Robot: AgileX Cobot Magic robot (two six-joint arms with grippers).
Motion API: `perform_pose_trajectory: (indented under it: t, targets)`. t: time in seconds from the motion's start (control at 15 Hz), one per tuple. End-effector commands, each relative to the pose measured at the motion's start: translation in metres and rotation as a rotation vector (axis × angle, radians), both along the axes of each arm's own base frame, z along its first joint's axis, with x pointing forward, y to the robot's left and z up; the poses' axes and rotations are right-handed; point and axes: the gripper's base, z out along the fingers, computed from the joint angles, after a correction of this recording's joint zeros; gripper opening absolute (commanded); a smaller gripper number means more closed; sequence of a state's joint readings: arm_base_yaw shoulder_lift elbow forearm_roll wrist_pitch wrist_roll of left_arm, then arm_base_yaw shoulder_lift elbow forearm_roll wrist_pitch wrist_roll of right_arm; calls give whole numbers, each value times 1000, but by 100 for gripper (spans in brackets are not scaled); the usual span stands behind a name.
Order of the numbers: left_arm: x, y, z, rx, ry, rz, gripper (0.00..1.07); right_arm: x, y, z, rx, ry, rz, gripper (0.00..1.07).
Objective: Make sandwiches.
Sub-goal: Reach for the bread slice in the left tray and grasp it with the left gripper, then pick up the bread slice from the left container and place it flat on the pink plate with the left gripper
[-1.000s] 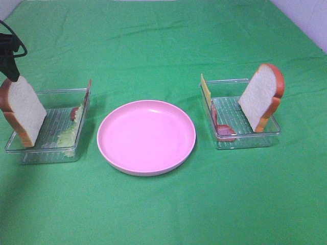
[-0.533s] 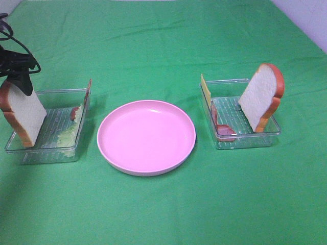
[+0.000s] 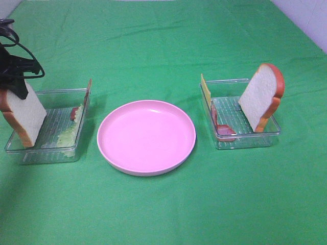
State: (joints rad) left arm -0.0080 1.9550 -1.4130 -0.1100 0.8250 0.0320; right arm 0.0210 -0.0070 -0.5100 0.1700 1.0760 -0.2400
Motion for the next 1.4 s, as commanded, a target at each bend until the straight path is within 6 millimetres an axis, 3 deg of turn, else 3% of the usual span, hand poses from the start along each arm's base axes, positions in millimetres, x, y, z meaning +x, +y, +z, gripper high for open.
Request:
perform_pose_trajectory:
  t: [0.07, 0.27, 0.47, 0.73, 1.0, 1.2, 1.4]
  targets:
    - [2, -3, 1, -8, -17, 0, 14, -1, 0, 0, -3, -16, 1, 71]
    - [1, -3, 0, -8, -5, -1, 0, -1, 0, 0, -3, -16, 1, 71]
    - [-2, -5, 14, -33, -33, 10, 0, -1, 0, 0, -3, -16, 1, 71]
    - [-18, -8, 57, -73, -88, 11, 0, -1, 0, 0, -3, -16, 1, 71]
    - [-57, -12, 124, -134, -184, 0, 0, -1, 0, 0, -3, -16, 1, 71]
    - [-77, -20, 154, -216, -259, -44, 0, -1, 0, 0, -3, -16, 1, 71]
    - [-82, -36, 169, -405, -316, -107, 0, -1, 0, 0, -3, -16, 1, 71]
